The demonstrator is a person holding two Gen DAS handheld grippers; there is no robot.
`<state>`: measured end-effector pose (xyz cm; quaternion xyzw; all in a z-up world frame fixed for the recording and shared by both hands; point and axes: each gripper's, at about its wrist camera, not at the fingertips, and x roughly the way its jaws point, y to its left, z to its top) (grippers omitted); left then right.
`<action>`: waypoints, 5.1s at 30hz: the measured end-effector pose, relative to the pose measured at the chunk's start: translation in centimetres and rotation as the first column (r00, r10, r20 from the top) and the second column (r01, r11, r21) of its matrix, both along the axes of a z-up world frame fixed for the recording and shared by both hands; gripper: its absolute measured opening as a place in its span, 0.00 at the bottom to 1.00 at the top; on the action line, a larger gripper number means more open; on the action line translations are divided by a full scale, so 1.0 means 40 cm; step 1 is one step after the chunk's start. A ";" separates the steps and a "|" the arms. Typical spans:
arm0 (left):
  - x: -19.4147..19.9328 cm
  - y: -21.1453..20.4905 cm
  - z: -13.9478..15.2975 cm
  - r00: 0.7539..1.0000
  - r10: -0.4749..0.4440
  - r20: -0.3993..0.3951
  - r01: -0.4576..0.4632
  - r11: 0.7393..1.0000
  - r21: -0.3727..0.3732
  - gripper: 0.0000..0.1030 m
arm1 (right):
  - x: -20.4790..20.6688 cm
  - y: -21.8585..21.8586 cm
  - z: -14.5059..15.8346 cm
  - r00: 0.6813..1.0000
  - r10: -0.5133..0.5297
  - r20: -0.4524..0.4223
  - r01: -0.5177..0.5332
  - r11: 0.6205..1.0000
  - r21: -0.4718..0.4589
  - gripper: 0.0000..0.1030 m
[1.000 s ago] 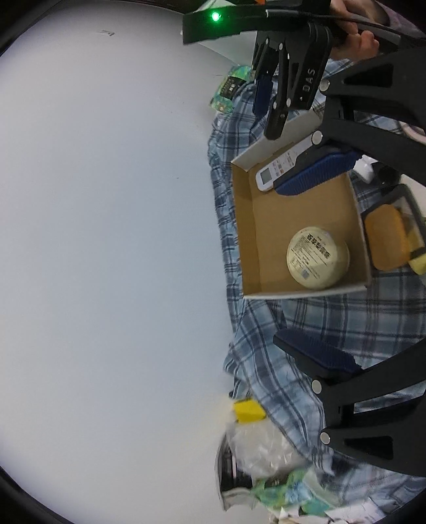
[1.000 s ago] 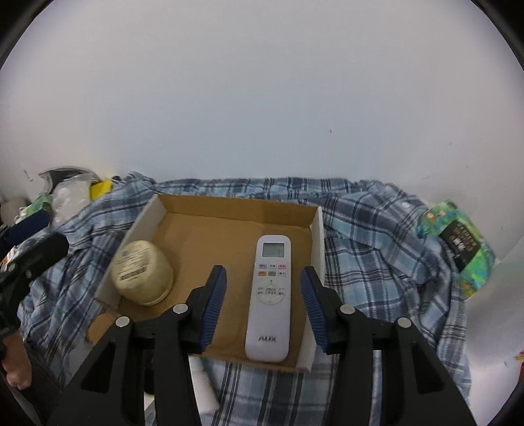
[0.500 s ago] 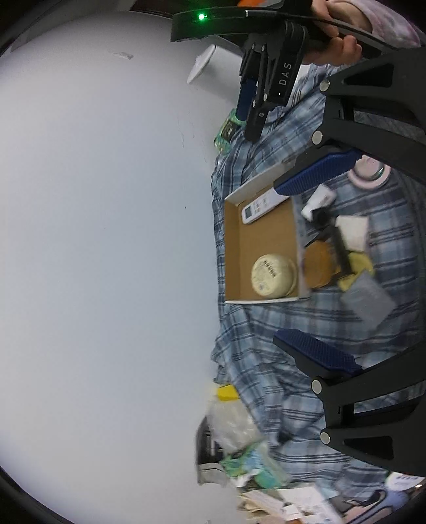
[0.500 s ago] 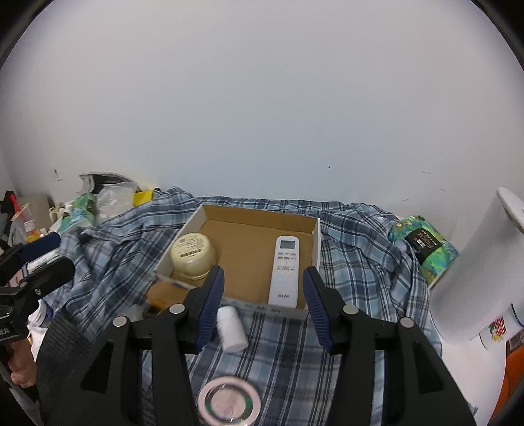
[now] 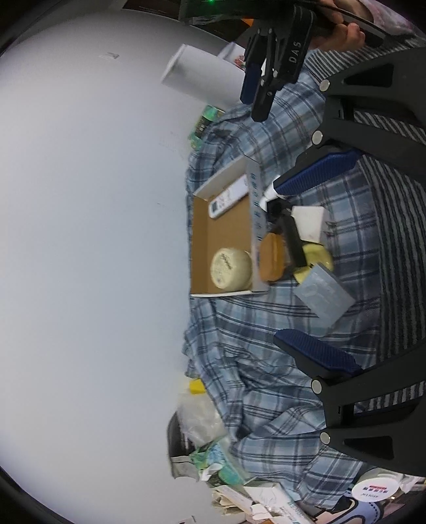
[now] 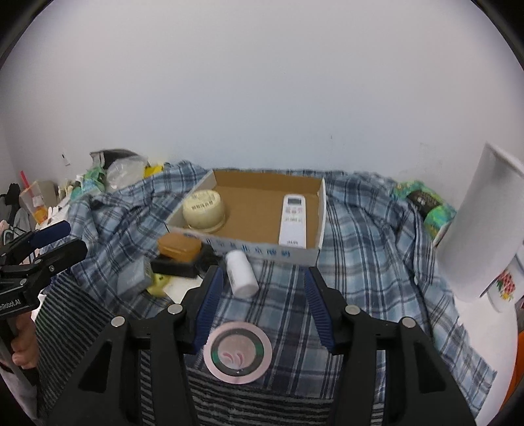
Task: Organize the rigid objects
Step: 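Lift both grippers up out of the box, then lower the right gripper onto the pink round compact and close it, then grasp the small grey box with the left gripper while the right gripper holds the compact, then carry both items to the cardboard box and release the compact from the right gripper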
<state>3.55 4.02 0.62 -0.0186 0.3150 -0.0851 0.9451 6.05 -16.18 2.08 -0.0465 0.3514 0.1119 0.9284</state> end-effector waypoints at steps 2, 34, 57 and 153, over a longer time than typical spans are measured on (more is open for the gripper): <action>0.012 0.001 -0.030 1.000 -0.003 -0.028 0.003 1.000 0.003 0.83 | 0.010 -0.006 -0.026 1.000 0.002 -0.029 -0.002 1.000 0.007 0.49; -0.004 -0.020 -0.109 1.000 0.019 0.015 -0.019 1.000 0.025 1.00 | 0.025 0.016 -0.178 0.973 0.138 -0.183 -0.143 0.990 -0.015 0.71; 0.009 -0.005 -0.122 1.000 0.016 -0.020 -0.017 1.000 -0.017 1.00 | 0.021 0.082 -0.236 0.942 0.205 -0.264 -0.245 0.960 -0.132 0.73; 0.022 -0.075 -0.063 0.964 -0.263 -0.049 0.267 0.951 0.156 0.48 | 0.018 -0.017 -0.115 0.993 0.080 -0.089 -0.079 0.997 0.019 0.70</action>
